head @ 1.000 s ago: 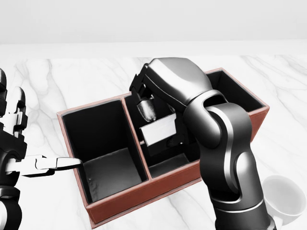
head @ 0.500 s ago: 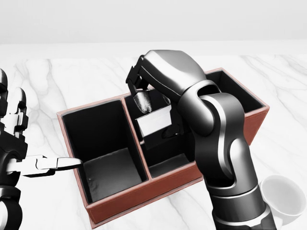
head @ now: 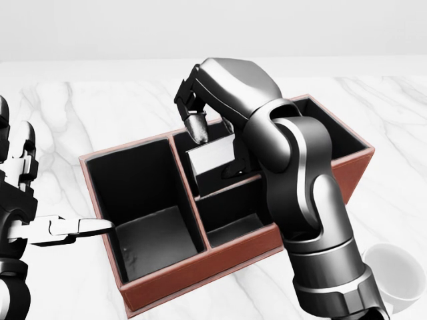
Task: Pick up the book and place it in the front compartment of the caddy.
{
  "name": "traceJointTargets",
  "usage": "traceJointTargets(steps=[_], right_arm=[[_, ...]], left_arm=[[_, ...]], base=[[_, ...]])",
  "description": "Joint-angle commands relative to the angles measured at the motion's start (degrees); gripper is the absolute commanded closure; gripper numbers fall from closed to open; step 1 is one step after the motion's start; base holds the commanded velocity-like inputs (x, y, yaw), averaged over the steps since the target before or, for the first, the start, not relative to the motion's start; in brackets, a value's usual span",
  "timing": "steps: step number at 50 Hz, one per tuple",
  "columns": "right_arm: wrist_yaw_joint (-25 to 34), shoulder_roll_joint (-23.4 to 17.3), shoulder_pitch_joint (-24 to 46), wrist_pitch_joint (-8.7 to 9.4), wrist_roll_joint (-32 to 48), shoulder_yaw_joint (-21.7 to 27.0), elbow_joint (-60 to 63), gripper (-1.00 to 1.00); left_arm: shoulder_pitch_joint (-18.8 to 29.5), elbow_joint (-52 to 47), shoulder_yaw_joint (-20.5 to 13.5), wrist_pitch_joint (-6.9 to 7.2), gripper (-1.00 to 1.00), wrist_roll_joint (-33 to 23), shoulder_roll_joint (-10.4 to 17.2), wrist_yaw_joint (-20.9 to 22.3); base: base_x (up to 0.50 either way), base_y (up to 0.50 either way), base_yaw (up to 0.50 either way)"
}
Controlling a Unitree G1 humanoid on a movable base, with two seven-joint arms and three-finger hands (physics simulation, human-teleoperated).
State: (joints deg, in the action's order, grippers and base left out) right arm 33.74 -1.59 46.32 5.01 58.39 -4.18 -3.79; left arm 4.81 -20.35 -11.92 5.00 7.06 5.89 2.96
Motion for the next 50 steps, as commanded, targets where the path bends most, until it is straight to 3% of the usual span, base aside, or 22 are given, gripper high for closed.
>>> traceJointTargets(steps=[1,50], right_arm=[[-2.9,-0.4,1.9,-0.01,0.3,0.6,-2.8,1.0],[-13.1,-1.0,10.0,-0.01,-2.9,0.8,-20.1,1.0]], left_arm=[[0.1,0.2,0.0,0.0,-1.0,0.0,0.0,0.0],[0.4,0.1,-0.3,0.0,-1.0,0.2,0.2,-0.4]], base=[[0.0,0.0,0.0],[0.0,0.0,0.0]])
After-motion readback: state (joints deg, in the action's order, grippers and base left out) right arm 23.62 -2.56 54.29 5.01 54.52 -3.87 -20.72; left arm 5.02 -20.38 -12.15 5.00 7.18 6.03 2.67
